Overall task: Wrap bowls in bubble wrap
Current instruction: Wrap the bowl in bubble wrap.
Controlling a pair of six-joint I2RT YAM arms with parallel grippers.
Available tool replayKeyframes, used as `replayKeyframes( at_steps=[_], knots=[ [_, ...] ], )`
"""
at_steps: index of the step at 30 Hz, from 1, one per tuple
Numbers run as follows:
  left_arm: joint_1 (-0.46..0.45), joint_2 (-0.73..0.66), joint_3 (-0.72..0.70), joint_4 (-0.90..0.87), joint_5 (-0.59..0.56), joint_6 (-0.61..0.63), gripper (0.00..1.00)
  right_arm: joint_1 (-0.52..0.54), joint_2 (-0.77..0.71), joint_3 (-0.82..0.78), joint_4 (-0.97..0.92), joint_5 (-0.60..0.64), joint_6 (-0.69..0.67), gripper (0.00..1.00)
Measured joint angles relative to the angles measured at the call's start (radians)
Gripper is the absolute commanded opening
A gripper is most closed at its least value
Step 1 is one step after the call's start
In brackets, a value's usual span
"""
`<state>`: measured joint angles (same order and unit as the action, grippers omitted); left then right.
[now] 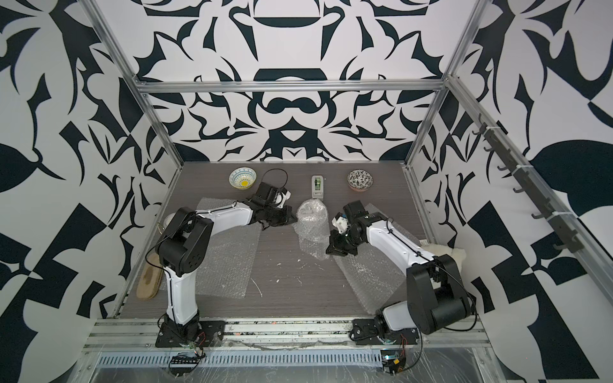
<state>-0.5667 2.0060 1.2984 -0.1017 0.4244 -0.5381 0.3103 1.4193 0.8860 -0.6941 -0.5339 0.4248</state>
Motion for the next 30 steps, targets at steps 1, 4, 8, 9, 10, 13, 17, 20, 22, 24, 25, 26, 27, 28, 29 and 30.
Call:
replayKeyframes(
  at_steps=[1,4,8,9,10,13,17,20,22,24,25,26,27,28,29,30],
  knots=[
    [0.0,0.0,0.0,0.0,-0.001,0.002,0.0,0.0,0.0,-0.006,-0.008,0.019,-0.01,0.16],
    [0.0,0.0,0.0,0.0,-0.002,0.007,0.0,0.0,-0.005,-0.026,-0.027,0.063,-0.021,0.21],
    [0.0,0.0,0.005,-0.01,-0.002,0.011,0.0,0.002,-0.006,-0.03,-0.036,0.091,-0.033,0.37],
    [0.0,0.0,0.007,-0.012,-0.002,0.011,0.0,0.006,-0.006,-0.029,-0.034,0.093,-0.035,0.38],
    [0.0,0.0,0.009,-0.013,-0.002,0.012,0.0,0.011,-0.004,-0.027,-0.034,0.096,-0.032,0.38],
    [0.0,0.0,0.01,-0.015,-0.003,0.014,0.0,0.034,0.01,-0.003,-0.034,0.098,-0.032,0.38],
    [0.0,0.0,0.01,-0.016,-0.006,0.014,0.0,0.045,0.029,0.053,-0.031,0.112,-0.036,0.39],
    [0.0,0.0,0.01,-0.015,-0.007,0.014,0.0,0.045,0.045,0.099,-0.027,0.128,-0.04,0.36],
    [0.0,0.0,0.01,-0.016,-0.007,0.014,0.0,0.045,0.066,0.125,-0.024,0.129,-0.046,0.35],
    [0.0,0.0,0.01,-0.015,-0.008,0.014,0.0,0.045,0.084,0.137,-0.013,0.124,-0.048,0.35],
    [0.0,0.0,0.01,-0.015,-0.01,0.014,0.0,0.045,0.091,0.138,-0.008,0.119,-0.047,0.35],
    [0.0,0.0,0.01,-0.015,-0.01,0.014,0.0,0.045,0.096,0.14,-0.006,0.114,-0.047,0.35],
    [0.0,0.0,0.01,-0.015,-0.01,0.014,0.0,0.045,0.101,0.143,-0.005,0.11,-0.047,0.35],
    [0.0,0.0,0.01,-0.015,-0.011,0.014,0.0,0.046,0.108,0.149,-0.005,0.107,-0.047,0.35],
    [0.0,0.0,0.01,-0.015,-0.011,0.014,0.0,0.046,0.116,0.155,-0.005,0.107,-0.047,0.32],
    [0.0,0.0,0.01,-0.015,-0.011,0.014,0.0,0.046,0.126,0.161,-0.004,0.108,-0.046,0.27]
  ],
)
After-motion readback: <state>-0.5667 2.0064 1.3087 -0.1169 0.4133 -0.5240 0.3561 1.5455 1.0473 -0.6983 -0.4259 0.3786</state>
